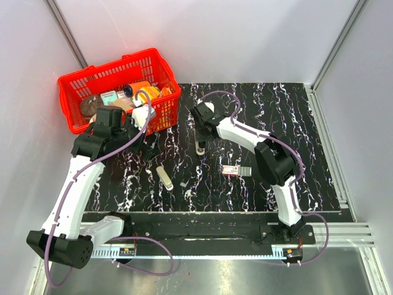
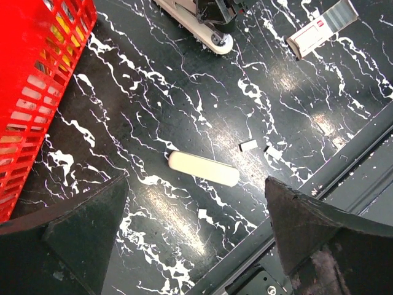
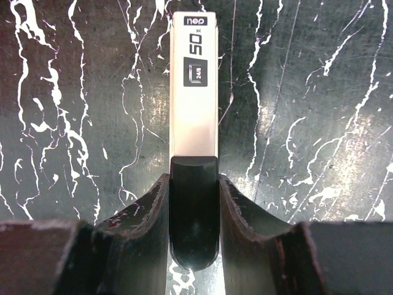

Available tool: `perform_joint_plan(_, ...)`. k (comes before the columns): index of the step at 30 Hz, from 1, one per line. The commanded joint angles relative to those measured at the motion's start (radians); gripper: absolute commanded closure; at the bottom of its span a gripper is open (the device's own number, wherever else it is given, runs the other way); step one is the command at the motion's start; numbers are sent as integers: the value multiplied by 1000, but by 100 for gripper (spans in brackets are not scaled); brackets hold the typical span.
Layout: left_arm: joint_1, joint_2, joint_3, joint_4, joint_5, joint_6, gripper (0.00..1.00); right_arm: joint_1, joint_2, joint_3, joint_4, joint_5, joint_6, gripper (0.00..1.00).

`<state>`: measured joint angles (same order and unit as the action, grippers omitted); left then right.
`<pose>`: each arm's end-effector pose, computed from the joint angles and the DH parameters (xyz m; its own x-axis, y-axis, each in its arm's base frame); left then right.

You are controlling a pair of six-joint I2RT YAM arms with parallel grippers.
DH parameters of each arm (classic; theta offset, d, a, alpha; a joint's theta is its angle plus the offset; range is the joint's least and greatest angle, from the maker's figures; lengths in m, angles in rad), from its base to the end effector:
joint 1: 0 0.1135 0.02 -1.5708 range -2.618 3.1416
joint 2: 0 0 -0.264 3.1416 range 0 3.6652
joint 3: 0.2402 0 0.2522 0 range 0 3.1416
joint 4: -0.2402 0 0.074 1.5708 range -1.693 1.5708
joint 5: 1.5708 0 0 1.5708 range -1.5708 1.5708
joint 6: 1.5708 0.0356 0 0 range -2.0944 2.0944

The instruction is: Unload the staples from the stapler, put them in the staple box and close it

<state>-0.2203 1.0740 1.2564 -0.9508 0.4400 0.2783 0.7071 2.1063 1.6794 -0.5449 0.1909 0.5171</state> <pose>0.1924 -0.0586 0.3752 -0.5157 0.3702 -0.7727 0.6638 0.7428 -0.0871 0.3571 0.2963 0.2037 -0.8209 -0.0630 -0.5676 -0.1733 0.9745 0.1425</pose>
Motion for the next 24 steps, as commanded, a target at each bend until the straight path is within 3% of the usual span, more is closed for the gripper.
perform_joint_plan(1,6,-26,-18,18,-38,10,1,29,41,88,-61,5,-15,99)
perform_joint_plan(5,6,-29,-35,32,-34,-1,1,54,44,60,-64,2,-11,84)
perform_joint_plan(9,6,-22,-40,26,-27,-1,1,58,-1,37,-64,-2,-20,52)
perform_joint_plan(13,6,-23,-40,21,-43,1,1,58,-98,17,-70,8,-35,39)
perform_joint_plan(19,6,-42,-38,18,-63,2,1,45,-287,-111,-75,57,-37,36)
perform_joint_plan(24,4,-48,-40,7,-75,9,1,-24,-402,-344,-27,97,-23,46)
